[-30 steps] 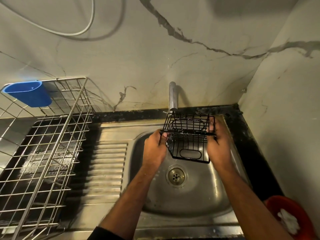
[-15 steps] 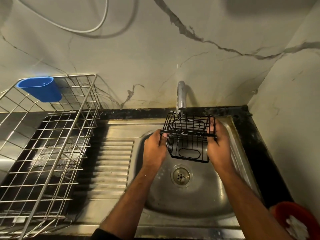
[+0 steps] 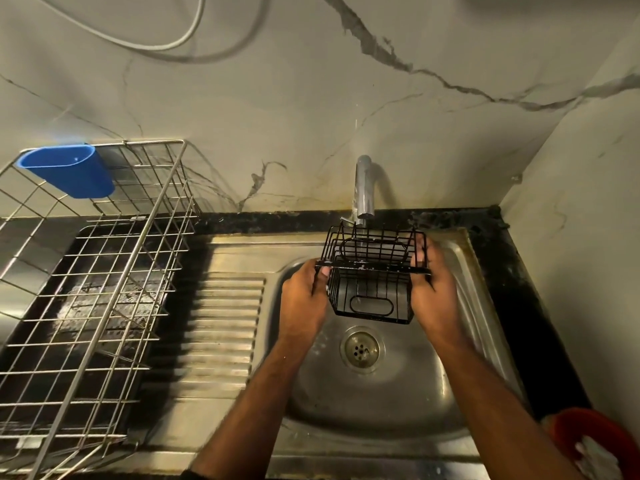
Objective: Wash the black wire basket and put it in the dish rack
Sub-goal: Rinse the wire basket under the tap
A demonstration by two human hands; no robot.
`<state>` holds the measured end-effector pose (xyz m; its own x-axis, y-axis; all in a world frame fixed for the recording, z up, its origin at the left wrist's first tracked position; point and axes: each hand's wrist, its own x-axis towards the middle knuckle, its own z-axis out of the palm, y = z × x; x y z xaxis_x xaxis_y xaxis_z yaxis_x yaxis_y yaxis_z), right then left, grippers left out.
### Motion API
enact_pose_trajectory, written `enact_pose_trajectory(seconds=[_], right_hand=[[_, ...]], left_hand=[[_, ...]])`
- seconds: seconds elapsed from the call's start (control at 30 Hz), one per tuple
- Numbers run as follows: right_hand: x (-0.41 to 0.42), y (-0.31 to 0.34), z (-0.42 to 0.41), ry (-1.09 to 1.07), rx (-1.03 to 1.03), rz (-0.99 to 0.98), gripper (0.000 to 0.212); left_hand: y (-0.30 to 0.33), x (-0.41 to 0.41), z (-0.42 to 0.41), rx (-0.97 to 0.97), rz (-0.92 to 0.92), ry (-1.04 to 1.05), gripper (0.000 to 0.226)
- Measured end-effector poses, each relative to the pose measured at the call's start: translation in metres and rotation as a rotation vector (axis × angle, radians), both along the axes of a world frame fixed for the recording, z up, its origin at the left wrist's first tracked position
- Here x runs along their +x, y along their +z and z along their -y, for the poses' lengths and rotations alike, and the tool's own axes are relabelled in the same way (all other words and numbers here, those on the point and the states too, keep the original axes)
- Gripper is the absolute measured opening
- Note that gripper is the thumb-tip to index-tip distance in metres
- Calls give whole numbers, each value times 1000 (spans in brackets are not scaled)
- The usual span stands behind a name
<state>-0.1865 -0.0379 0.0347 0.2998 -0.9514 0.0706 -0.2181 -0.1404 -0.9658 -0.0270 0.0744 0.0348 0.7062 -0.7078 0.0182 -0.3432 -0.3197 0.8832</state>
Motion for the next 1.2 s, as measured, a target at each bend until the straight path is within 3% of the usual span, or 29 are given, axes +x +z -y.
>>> enact_pose_trajectory(seconds=[0.27, 0.73, 1.2], right_hand=[[2, -3, 8, 9, 2, 31, 41], [6, -12, 7, 44, -84, -11, 49], [11, 7, 3, 39, 75, -41, 48]], left_hand=[[2, 3, 4, 20, 32, -10, 22], [-1, 6, 2, -1, -55, 52, 23], [2, 10, 0, -2, 31, 82, 34]])
